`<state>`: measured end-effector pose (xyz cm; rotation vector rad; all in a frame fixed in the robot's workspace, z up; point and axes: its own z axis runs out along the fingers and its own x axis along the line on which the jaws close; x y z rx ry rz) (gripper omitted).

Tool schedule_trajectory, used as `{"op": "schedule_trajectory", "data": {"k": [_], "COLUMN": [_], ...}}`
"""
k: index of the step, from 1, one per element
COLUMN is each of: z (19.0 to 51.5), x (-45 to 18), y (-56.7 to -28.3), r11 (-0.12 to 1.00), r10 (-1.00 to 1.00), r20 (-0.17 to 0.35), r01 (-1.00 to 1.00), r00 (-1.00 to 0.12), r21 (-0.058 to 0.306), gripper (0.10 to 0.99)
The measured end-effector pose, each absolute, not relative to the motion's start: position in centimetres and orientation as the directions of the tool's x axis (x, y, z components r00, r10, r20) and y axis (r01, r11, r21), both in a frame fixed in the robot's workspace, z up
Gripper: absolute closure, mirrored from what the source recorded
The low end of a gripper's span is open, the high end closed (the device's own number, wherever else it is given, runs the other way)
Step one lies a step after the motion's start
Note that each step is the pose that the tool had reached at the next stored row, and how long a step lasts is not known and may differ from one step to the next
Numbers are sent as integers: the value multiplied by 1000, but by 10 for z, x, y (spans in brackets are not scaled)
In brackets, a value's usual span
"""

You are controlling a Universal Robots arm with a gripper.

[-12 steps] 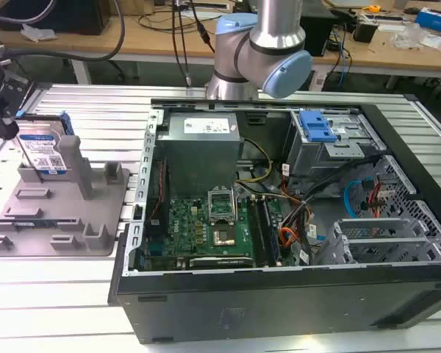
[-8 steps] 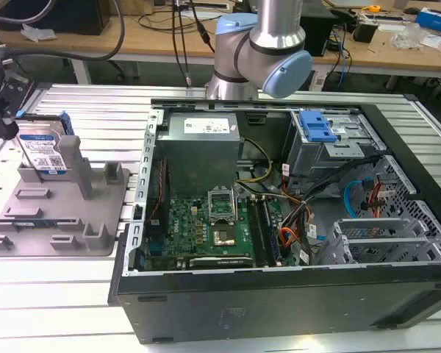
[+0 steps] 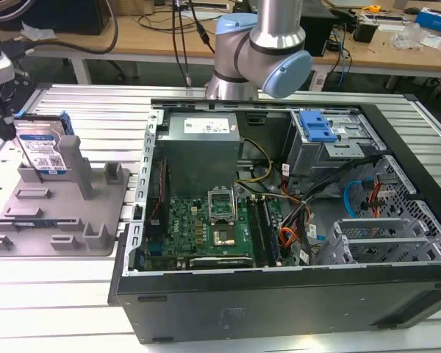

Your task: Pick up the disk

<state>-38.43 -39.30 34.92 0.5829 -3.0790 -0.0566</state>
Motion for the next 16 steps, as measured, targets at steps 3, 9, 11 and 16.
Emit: {"op": "schedule_trajectory", "data": {"k": [3, 9, 11, 16], "z": [349, 348, 348, 348], "x": [-384, -384, -384, -384], "y": [-393, -393, -393, -393], "r11": [895, 825, 786, 696], "r10": [-444, -564, -617, -717], "r20": [1, -1, -2, -6], "r01": [-444, -563, -617, -717], "r00": [-896, -826, -787, -697], "r21": [37, 36, 35, 32], "gripper": [914, 604, 604, 604]}}
